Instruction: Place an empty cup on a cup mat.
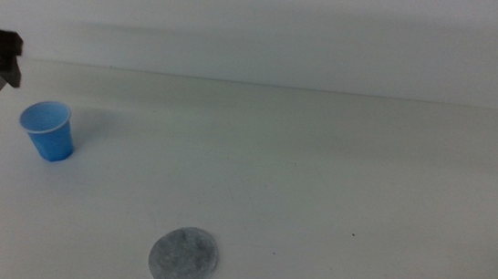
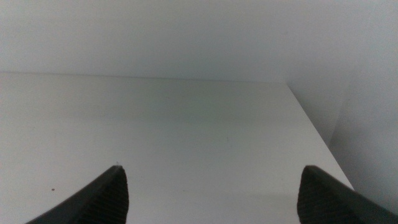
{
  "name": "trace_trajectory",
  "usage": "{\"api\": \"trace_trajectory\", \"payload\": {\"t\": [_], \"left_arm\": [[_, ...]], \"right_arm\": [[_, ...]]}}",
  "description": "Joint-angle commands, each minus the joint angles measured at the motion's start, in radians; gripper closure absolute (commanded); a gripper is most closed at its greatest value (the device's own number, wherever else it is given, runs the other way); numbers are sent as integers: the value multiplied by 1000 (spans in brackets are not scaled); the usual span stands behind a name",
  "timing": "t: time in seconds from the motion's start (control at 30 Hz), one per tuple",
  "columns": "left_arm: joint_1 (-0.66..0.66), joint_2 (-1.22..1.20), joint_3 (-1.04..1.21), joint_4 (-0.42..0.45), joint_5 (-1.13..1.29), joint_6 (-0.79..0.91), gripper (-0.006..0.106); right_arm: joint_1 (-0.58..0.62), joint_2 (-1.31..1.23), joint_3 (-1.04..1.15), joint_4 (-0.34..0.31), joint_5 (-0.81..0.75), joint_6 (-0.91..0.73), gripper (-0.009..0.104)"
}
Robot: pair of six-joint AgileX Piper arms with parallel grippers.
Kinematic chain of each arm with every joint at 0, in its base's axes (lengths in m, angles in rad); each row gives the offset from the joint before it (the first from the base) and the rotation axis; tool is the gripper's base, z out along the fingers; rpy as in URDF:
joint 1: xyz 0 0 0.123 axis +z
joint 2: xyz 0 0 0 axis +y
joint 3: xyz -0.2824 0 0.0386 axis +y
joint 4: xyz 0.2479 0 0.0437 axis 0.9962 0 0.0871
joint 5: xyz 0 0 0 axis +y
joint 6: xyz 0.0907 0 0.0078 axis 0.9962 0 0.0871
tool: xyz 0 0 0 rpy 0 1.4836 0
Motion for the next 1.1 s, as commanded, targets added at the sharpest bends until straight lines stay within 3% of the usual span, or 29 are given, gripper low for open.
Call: {"api": "trace_trajectory", "payload": {"t": [0.0, 0.3, 0.4, 0.47, 0.57, 0.73, 0.9, 1.07], "left_arm": [[3, 52, -27, -17, -25, 13, 7], [3, 204, -35, -37, -91, 35, 7], [3, 227, -35, -39, -95, 46, 12], [3, 243, -35, -39, -95, 46, 19], [3, 263, -37, -56, -112, 46, 42], [3, 287, -37, -114, -125, 56, 98], [-14, 197, -27, -128, 12, 112, 102], [-155, -15, 191, -104, -40, 18, 102]], "right_arm": [[2, -5, 3, -7, -7, -4, 2], [2, -5, 3, -7, -7, -4, 2], [2, -5, 3, -7, -7, -4, 2], [2, -5, 3, -7, -7, -4, 2], [2, -5, 3, -7, -7, -4, 2], [2, -5, 3, -7, -7, -4, 2], [2, -5, 3, -7, -7, -4, 2], [2, -5, 3, -7, -7, -4, 2]]}}
